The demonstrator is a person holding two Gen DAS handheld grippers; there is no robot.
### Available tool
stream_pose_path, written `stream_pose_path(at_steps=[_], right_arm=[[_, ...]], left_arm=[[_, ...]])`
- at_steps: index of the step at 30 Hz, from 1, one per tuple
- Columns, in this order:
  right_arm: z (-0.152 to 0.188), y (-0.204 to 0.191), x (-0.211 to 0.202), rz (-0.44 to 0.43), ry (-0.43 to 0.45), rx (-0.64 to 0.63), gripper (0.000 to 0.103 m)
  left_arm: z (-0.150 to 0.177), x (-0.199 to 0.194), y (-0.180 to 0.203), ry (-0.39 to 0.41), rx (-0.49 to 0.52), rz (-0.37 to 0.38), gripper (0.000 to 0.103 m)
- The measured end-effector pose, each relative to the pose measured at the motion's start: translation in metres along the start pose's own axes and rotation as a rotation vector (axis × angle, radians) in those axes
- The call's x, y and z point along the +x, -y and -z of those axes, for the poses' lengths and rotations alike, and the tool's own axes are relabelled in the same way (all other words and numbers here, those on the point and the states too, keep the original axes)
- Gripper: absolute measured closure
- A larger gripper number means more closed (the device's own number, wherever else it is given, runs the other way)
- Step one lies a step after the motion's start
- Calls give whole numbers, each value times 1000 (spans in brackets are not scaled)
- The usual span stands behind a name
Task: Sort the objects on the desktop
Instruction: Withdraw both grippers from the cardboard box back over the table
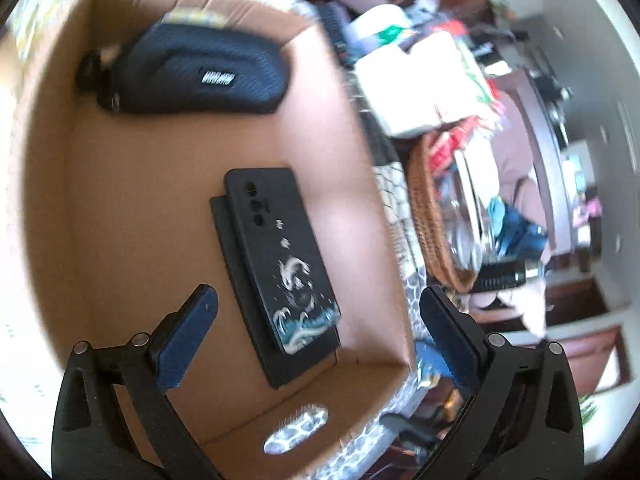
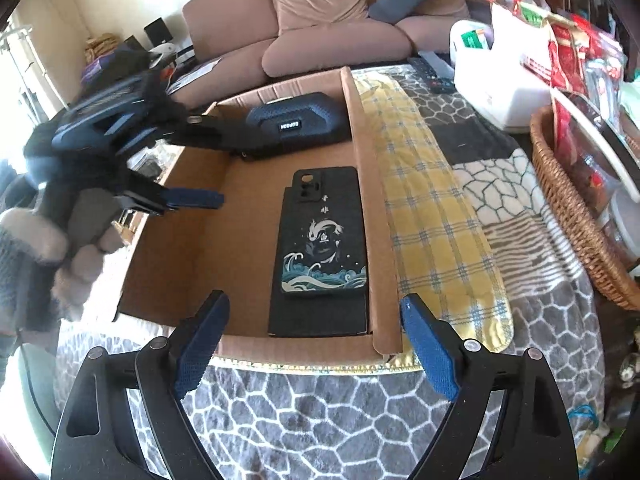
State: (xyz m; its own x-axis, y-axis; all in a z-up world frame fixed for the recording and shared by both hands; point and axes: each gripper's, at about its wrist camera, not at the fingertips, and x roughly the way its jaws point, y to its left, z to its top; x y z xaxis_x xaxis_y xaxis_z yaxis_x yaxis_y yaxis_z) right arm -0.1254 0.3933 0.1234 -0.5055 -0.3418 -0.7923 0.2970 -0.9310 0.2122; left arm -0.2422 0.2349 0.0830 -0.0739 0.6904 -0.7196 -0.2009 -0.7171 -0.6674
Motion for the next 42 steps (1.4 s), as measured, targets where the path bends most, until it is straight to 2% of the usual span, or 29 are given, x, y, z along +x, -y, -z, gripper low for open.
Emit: stream_pose_path(at_steps=[6,13,17,26,34,38,42], right_arm=[[-3,-24,-24,-7,46,-17,14],[5,-64,-36,0,59,-41,14],[13,-86,-42,29,62,-61,14],[30,-127,-57,35,72,-80,14],[35,-162,-68,27,87,-114,14],[37,-180,-67,14,85,-133,14],[41,-203,-61,-11,77,-163,13]], left_arm=[[39,-53,18,55,123,-27,0],[86,-95,19,101,186,-87,0],[111,-111,13,120,194,-114,0],[160,-152,1,158,204,-145,0],[186,-188,-11,200,215,-188,0],[196,-205,-25,228,210,-216,0],[209,-223,-55,263,198,-265,0]])
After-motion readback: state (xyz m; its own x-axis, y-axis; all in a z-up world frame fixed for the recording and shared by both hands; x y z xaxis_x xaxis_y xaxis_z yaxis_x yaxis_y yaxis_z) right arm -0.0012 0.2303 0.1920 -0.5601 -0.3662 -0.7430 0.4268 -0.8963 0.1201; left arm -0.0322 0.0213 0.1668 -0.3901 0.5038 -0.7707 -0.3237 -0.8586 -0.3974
